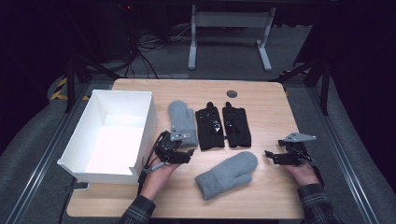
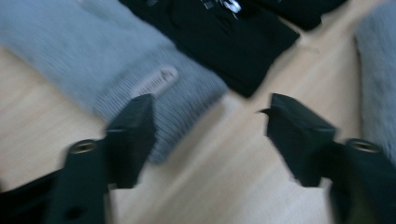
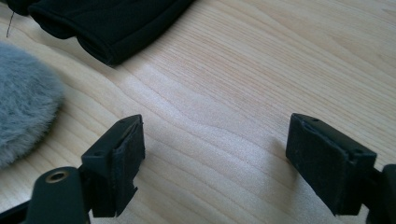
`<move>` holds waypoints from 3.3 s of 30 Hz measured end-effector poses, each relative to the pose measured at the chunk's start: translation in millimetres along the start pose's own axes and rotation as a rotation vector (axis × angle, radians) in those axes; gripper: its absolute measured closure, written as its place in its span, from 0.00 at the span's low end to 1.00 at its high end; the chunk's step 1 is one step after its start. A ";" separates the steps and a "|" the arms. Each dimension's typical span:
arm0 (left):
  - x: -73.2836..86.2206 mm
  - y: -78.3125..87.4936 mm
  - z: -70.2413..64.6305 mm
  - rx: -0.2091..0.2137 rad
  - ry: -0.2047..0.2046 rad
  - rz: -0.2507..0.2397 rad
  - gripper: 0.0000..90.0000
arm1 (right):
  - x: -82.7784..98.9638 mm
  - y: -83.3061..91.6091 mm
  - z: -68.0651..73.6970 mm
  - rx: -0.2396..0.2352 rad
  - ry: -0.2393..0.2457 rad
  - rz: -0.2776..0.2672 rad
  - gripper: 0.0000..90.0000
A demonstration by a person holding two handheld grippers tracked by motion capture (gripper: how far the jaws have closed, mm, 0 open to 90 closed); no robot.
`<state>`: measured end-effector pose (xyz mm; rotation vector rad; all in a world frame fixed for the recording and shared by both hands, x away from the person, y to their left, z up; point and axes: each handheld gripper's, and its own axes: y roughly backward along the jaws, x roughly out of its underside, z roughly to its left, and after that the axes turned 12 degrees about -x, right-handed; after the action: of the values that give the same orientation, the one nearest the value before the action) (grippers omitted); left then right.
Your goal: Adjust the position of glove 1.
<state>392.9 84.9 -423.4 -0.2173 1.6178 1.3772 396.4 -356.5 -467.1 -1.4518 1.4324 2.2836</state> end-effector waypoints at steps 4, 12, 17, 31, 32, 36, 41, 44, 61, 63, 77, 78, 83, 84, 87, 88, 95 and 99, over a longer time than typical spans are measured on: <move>-15.1 -7.5 7.0 -0.005 0.030 0.012 0.61 | 0.0 0.0 0.0 0.000 0.000 0.000 0.22; -28.1 -35.2 6.6 0.061 0.077 0.051 0.96 | 0.0 0.0 -0.1 -0.001 -0.001 -0.001 0.22; -33.6 -52.9 -2.5 0.059 0.053 0.078 0.99 | 0.0 0.0 -0.1 -0.001 -0.001 -0.001 0.22; -20.3 -42.9 17.8 -0.077 0.056 0.156 1.00 | 0.1 0.0 -0.2 -0.001 0.000 -0.001 0.22; -19.8 -41.1 18.5 -0.080 0.070 0.160 1.00 | 0.1 0.0 -0.2 -0.001 0.000 -0.001 0.22; -26.0 -35.5 22.5 -0.091 0.090 0.110 0.90 | 0.1 0.0 -0.2 -0.001 0.000 -0.001 0.22; -40.8 -40.8 29.9 -0.130 0.099 0.079 0.74 | 0.0 0.0 -0.2 -0.001 0.000 -0.001 0.22; -48.1 -47.1 36.3 -0.152 0.120 0.077 0.67 | 0.1 0.0 -0.3 -0.002 0.000 -0.001 0.22; -44.5 -94.7 60.1 -0.222 0.171 0.195 0.72 | -0.2 0.0 -0.8 -0.002 0.001 -0.001 0.22; -44.9 -96.0 58.2 -0.229 0.160 0.201 0.80 | -0.1 -0.1 -0.7 -0.004 0.000 -0.001 0.22; -51.0 -82.8 59.9 -0.183 0.188 0.172 0.95 | -0.2 -0.1 -0.7 -0.004 -0.001 -0.001 0.22; -51.8 -81.4 59.2 -0.184 0.184 0.172 0.95 | -0.2 -0.1 -0.7 -0.004 0.000 -0.002 0.22; -55.4 -75.0 57.6 -0.173 0.178 0.157 0.95 | -0.1 -0.1 -0.7 -0.004 0.000 -0.002 0.22; -56.8 -72.2 56.9 -0.173 0.175 0.152 0.96 | -0.2 -0.1 -0.7 -0.004 0.000 -0.002 0.22; -59.2 -66.2 55.9 -0.169 0.167 0.137 0.96 | -0.2 -0.1 -0.6 -0.004 -0.001 -0.002 0.22; -61.5 -61.4 53.6 -0.160 0.152 0.130 0.96 | -0.2 -0.1 -0.6 -0.004 -0.001 -0.002 0.22; -66.6 -47.4 44.5 -0.093 0.110 0.101 0.96 | -0.2 -0.1 -0.6 -0.004 -0.001 -0.001 0.22; -67.2 -39.7 40.0 -0.042 0.088 0.082 0.96 | -0.1 -0.1 -0.6 -0.004 0.000 -0.001 0.22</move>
<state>475.8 75.9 -395.8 -0.2422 1.6872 1.4832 397.0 -356.8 -467.1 -1.4528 1.4274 2.2868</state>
